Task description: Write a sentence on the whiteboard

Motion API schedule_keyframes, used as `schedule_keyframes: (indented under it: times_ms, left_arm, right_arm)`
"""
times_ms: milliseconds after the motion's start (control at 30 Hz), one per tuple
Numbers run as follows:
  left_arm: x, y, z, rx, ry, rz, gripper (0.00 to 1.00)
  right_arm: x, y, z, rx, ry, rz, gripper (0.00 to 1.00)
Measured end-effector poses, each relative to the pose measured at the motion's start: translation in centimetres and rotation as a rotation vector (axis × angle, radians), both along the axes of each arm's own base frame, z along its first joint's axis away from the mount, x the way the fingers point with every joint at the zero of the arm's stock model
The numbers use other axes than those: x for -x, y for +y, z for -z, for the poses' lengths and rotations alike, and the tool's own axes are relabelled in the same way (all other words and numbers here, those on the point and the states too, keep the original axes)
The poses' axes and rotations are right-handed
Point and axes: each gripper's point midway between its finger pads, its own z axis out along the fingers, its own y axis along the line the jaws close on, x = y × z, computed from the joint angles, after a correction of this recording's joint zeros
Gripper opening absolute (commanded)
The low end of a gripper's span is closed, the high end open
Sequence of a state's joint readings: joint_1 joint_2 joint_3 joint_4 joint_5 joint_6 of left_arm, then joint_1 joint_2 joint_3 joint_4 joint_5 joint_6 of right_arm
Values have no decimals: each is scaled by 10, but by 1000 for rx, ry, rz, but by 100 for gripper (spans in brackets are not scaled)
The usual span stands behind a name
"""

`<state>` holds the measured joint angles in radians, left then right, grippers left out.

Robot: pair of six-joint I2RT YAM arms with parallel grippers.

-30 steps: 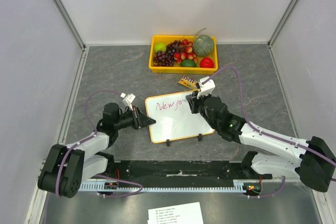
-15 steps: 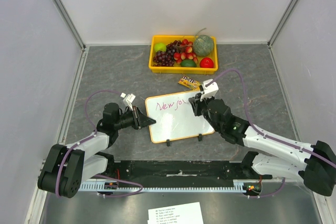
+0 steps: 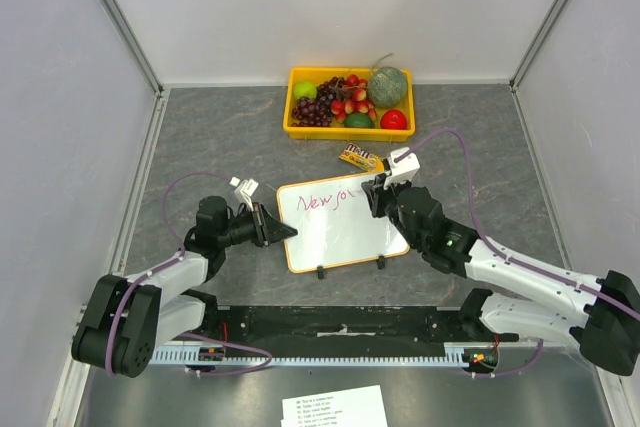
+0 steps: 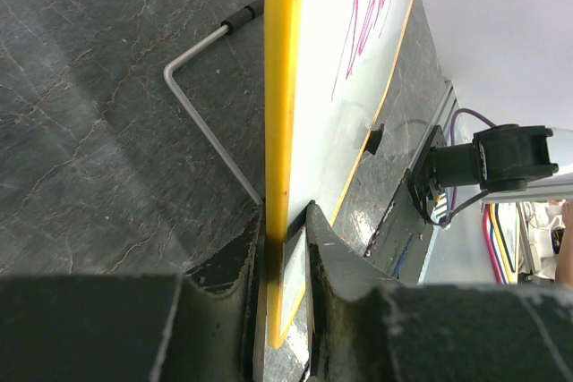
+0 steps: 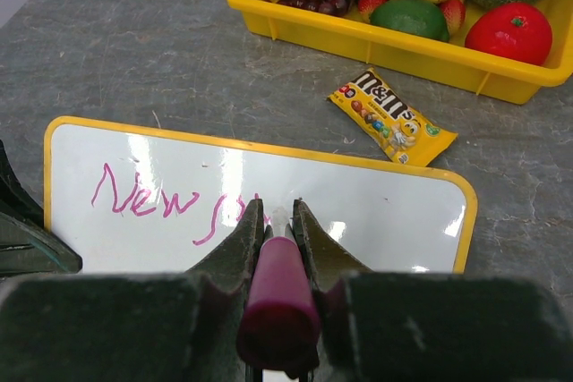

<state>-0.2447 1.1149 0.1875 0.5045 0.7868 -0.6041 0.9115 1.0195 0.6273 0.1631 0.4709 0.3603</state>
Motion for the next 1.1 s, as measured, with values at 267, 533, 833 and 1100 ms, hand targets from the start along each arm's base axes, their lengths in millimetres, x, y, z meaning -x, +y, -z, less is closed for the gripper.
schedule_keyframes:
  times_ms: [267, 533, 833, 1100]
  left_arm:
    - [0, 0, 0, 0, 0, 0, 2]
    - [0, 0, 0, 0, 0, -1, 2]
    - [0, 0, 0, 0, 0, -1, 2]
    - [0, 0, 0, -1, 0, -1, 2]
  right_arm:
    - [-7, 6, -1, 8, -1, 5, 0]
    - [-14, 5, 0, 2, -3, 22, 0]
    - [-13, 6, 3, -4, 5, 7, 0]
    - [-5, 6, 9, -16, 22, -20, 0]
